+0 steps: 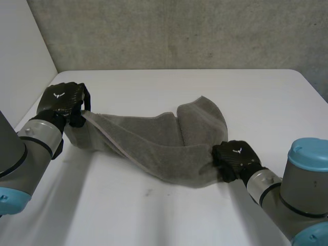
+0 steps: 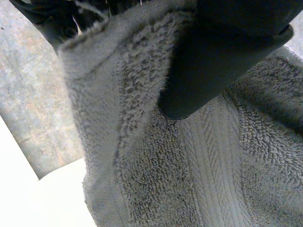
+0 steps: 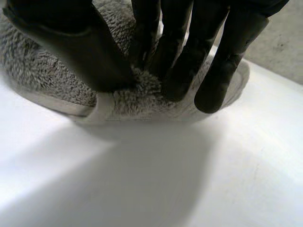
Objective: Fold the towel.
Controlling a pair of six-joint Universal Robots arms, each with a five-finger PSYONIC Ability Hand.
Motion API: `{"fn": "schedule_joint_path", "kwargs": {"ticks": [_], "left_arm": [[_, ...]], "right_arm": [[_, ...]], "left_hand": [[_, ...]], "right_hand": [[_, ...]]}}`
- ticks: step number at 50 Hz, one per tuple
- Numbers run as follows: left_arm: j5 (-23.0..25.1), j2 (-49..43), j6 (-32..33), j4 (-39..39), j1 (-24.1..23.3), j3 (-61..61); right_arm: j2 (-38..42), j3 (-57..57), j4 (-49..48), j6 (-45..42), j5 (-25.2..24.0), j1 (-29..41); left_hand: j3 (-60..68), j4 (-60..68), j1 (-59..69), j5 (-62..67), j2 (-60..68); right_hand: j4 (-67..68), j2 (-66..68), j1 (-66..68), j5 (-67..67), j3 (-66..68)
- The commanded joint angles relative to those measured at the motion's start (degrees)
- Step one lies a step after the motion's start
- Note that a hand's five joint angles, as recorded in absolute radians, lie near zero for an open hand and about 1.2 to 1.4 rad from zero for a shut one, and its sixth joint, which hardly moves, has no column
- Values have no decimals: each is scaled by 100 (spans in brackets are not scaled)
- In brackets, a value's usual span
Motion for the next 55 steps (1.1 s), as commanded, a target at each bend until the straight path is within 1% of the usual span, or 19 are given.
{"fn": "schedule_joint_path", "kwargs": {"ticks": [1,11,19,21,23,24,26,29,34,35,37,40,42,43,45,47,48,53,55], "left_arm": [[0,-10,0,-4,0,6],[9,7,0,-12,0,-3],[18,60,0,-65,-9,32],[18,86,0,-74,-35,58],[18,331,0,-118,-96,119],[18,333,0,-118,-97,120],[18,945,-9,-249,-132,181],[9,1490,-9,-477,-184,339],[9,2185,0,-890,-184,559],[9,2187,0,-891,-184,559],[9,2354,26,-1241,-158,699],[18,2354,70,-1436,-132,761],[18,2284,228,-1760,-97,797],[18,2284,229,-1761,-97,797],[18,1952,500,-1858,-105,727],[18,1689,640,-1884,-105,718],[18,1686,642,-1884,-105,717],[-53,508,967,-1884,-176,911],[-35,-86,967,-1876,-193,1252]], "right_arm": [[-226,-342,51,27,42,-65],[-605,-395,157,19,-29,-153],[-658,-422,711,1,-160,-196],[-798,-475,799,-43,-204,-267],[-1611,-780,974,-244,-283,-494],[-1615,-782,975,-245,-283,-495],[-2359,-1237,1490,-525,-441,-714],[-2582,-1582,1862,-658,-530,-794],[-2740,-3257,3704,-948,-933,-1293],[-2741,-3261,3708,-948,-934,-1295],[-2671,-3856,4451,-1228,-1135,-1610],[-2617,-4043,4763,-1467,-1206,-1726],[-2233,-4218,5261,-2044,-1233,-1743],[-2231,-4219,5264,-2047,-1233,-1743],[-1784,-4315,5692,-2659,-1163,-1708],[-1600,-4341,5877,-2888,-1162,-1708],[-1598,-4342,5879,-2891,-1162,-1708],[-825,-4526,6064,-3066,-1057,-1550],[-335,-4841,6055,-3058,-865,-1270]], "left_hand": [[1025,1019,1086,1065,1019],[1025,1019,1086,1065,1019],[1025,1019,1086,1065,1019],[1025,1019,1086,1065,1019],[1025,1019,1086,1065,1019],[1025,1019,1086,1065,1019],[1025,1019,1086,1065,1019],[1025,1019,1086,1065,1019],[1025,1019,1086,1065,1019],[1025,1019,1086,1065,1019],[1025,1019,1086,1065,1019],[1025,1019,1086,1065,1019],[1025,1019,1086,1065,1019],[1025,1019,1086,1065,1019],[1025,1019,1086,1065,1019],[1025,1019,1086,1065,1019],[1025,1019,1086,1065,1019],[1025,1019,1086,1065,1019],[1025,1019,1086,1065,1019]], "right_hand": [[396,481,417,388,407],[396,481,417,388,407],[396,481,417,388,407],[396,481,417,388,407],[396,481,417,388,407],[396,481,417,388,407],[396,481,417,388,407],[396,481,417,388,407],[396,481,417,388,407],[396,481,417,388,407],[396,481,417,388,407],[396,481,417,388,407],[396,481,417,388,407],[396,481,417,388,407],[396,481,417,388,407],[396,481,417,388,407],[396,481,417,388,407],[396,481,417,388,407],[396,481,417,388,407]]}}
